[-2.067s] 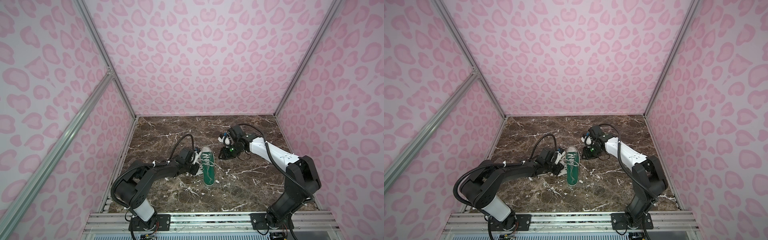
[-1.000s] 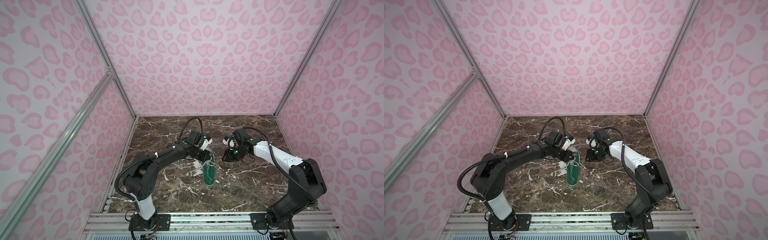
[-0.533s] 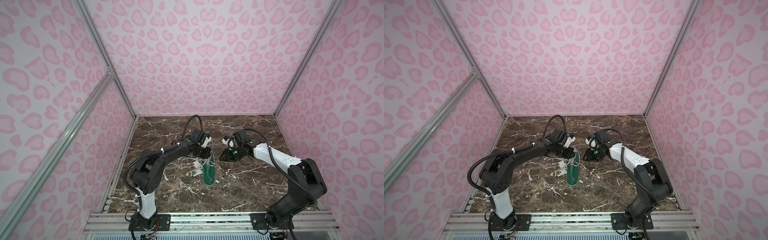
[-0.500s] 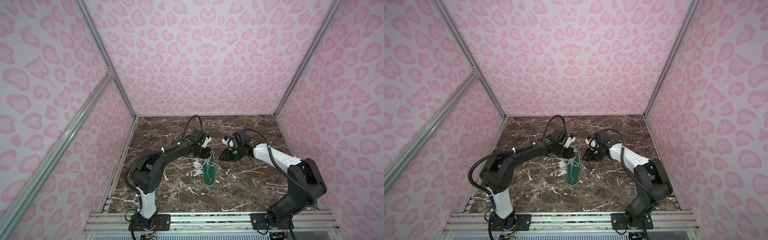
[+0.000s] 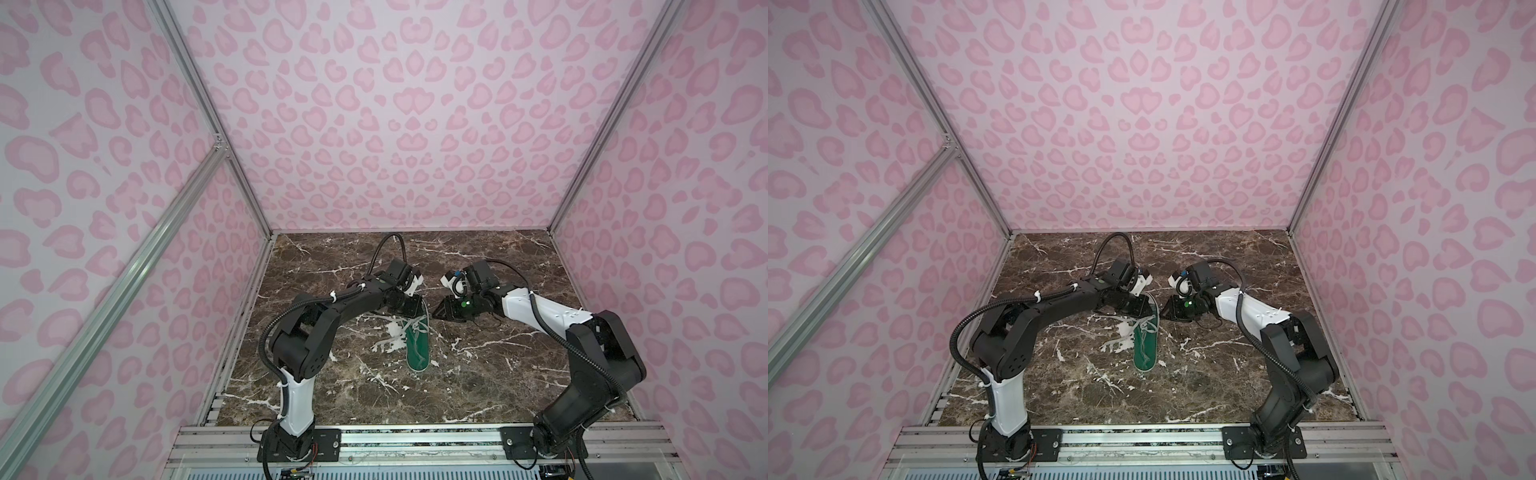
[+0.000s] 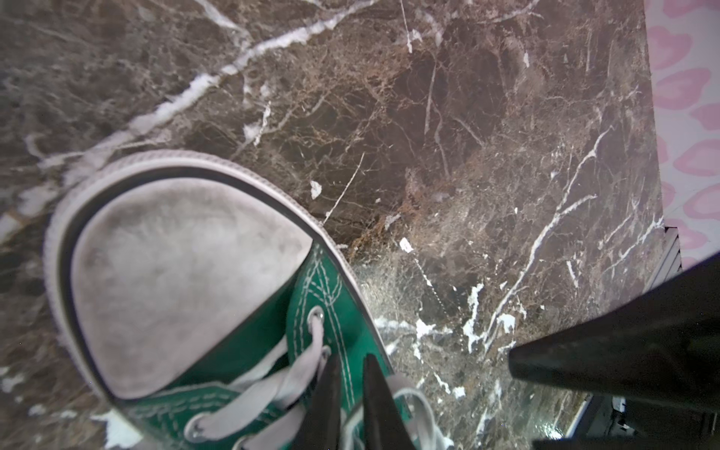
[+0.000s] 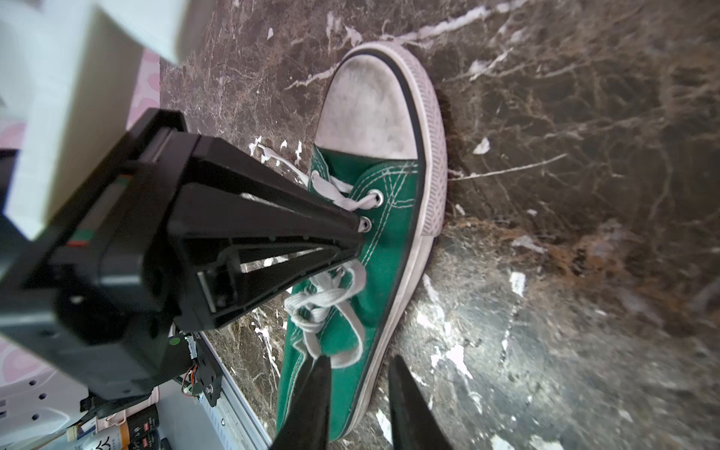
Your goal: Tie the shoes
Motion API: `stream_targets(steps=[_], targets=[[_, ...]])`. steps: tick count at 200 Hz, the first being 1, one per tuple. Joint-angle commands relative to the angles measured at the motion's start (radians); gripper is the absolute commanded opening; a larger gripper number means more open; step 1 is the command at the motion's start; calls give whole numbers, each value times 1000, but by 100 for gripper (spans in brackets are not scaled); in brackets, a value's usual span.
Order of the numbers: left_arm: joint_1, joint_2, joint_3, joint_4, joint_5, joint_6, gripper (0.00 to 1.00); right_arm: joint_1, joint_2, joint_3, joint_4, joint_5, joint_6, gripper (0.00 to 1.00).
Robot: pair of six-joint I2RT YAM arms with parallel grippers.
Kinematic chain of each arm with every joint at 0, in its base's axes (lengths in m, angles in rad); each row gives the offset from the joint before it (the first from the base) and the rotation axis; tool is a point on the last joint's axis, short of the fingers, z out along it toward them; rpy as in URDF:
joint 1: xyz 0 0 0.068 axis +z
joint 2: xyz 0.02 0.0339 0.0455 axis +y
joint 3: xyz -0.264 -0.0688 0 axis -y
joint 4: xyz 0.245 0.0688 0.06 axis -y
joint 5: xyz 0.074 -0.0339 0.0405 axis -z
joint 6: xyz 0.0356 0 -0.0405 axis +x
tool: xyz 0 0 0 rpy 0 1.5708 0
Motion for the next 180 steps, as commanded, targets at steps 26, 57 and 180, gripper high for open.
stream_targets(steps=[26, 57, 180], targets=[[1, -65, 11, -25, -34, 19, 33, 6, 22, -6, 43, -15, 15, 29], [1, -88, 11, -31, -57, 31, 46, 9, 22, -7, 51, -9, 26, 29], [50, -271, -136, -45, -156, 364, 47, 7, -10, -13, 53, 0, 53, 32]])
